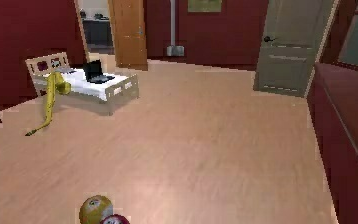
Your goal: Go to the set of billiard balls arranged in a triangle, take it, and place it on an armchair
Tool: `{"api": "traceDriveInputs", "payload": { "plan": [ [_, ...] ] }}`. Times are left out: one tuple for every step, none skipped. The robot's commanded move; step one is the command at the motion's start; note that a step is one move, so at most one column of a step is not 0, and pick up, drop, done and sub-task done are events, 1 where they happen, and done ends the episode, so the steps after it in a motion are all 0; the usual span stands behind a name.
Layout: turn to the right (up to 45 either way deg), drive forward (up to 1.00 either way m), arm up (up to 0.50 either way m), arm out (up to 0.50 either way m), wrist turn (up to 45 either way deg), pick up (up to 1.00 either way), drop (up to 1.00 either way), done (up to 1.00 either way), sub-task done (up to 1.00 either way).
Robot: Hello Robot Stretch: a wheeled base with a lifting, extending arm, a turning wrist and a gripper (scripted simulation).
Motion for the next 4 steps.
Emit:
{"api": "traceDriveInputs", "payload": {
  "plan": [
    [-3.0, 0.0, 0.0, 0.0, 0.0, 0.0, 0.0, 0.0, 0.0],
    [0.0, 1.0, 0.0, 0.0, 0.0, 0.0, 0.0, 0.0, 0.0],
    [0.0, 1.0, 0.0, 0.0, 0.0, 0.0, 0.0, 0.0, 0.0],
    [0.0, 1.0, 0.0, 0.0, 0.0, 0.0, 0.0, 0.0, 0.0]
  ]
}}
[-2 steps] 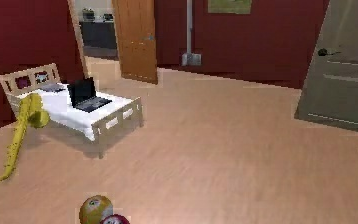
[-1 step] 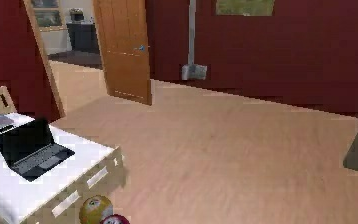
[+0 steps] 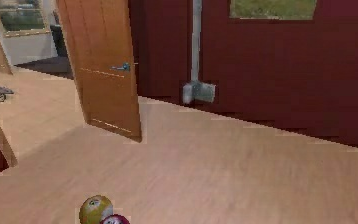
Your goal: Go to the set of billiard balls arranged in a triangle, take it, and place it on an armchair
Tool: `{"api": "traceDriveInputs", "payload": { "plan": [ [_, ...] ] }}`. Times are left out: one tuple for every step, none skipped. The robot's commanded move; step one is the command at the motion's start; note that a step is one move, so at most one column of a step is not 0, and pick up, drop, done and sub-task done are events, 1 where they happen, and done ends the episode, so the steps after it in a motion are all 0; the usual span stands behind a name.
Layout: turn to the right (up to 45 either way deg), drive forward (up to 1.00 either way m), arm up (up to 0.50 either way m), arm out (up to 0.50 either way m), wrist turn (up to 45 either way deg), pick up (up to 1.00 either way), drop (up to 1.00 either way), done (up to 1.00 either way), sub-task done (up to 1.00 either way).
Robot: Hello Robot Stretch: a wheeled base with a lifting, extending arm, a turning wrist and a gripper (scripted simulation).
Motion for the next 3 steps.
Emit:
{"api": "traceDriveInputs", "payload": {
  "plan": [
    [0.0, 0.3, 0.0, 0.0, 0.0, 0.0, 0.0, 0.0, 0.0],
    [-18.0, 0.0, 0.0, 0.0, 0.0, 0.0, 0.0, 0.0, 0.0],
    [0.0, 0.35, 0.0, 0.0, 0.0, 0.0, 0.0, 0.0, 0.0]
  ]
}}
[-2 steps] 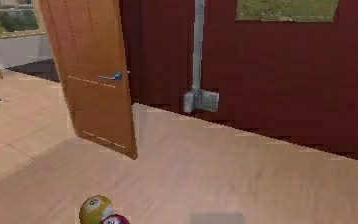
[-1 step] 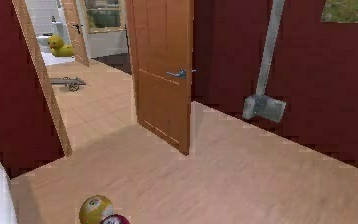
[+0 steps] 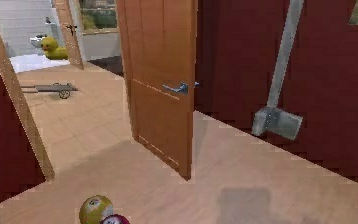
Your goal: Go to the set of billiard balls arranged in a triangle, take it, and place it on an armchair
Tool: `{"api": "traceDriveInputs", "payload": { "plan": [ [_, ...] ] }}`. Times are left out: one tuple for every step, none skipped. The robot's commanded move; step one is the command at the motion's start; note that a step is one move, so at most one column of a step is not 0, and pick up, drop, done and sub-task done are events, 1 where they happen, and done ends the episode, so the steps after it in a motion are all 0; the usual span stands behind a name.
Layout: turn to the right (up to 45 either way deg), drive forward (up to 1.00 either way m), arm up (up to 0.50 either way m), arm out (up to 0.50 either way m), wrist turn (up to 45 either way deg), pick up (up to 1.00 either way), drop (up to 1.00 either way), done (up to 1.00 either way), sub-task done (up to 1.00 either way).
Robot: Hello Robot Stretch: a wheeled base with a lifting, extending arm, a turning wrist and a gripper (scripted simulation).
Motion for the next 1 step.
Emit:
{"api": "traceDriveInputs", "payload": {
  "plan": [
    [-24.0, 0.0, 0.0, 0.0, 0.0, 0.0, 0.0, 0.0, 0.0]
  ]
}}
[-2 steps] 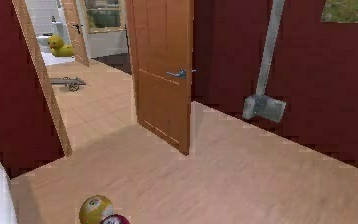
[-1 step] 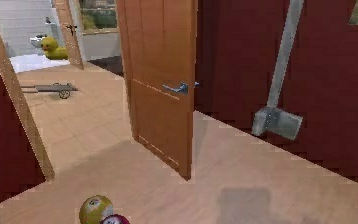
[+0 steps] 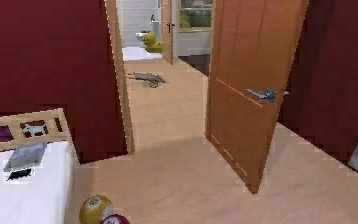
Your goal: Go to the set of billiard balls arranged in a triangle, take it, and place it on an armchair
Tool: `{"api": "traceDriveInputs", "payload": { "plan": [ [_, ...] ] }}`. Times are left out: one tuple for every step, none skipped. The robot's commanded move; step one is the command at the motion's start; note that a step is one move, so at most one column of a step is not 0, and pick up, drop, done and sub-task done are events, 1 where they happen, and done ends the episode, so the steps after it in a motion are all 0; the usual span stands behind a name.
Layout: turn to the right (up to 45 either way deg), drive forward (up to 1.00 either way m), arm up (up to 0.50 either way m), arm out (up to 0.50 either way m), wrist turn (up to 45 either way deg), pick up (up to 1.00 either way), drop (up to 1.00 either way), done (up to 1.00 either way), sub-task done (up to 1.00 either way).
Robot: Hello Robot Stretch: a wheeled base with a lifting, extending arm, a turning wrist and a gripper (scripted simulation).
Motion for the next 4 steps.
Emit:
{"api": "traceDriveInputs", "payload": {
  "plan": [
    [0.0, 1.0, 0.0, 0.0, 0.0, 0.0, 0.0, 0.0, 0.0],
    [0.0, 1.0, 0.0, 0.0, 0.0, 0.0, 0.0, 0.0, 0.0],
    [-15.0, 0.0, 0.0, 0.0, 0.0, 0.0, 0.0, 0.0, 0.0],
    [0.0, 0.2, 0.0, 0.0, 0.0, 0.0, 0.0, 0.0, 0.0]
  ]
}}
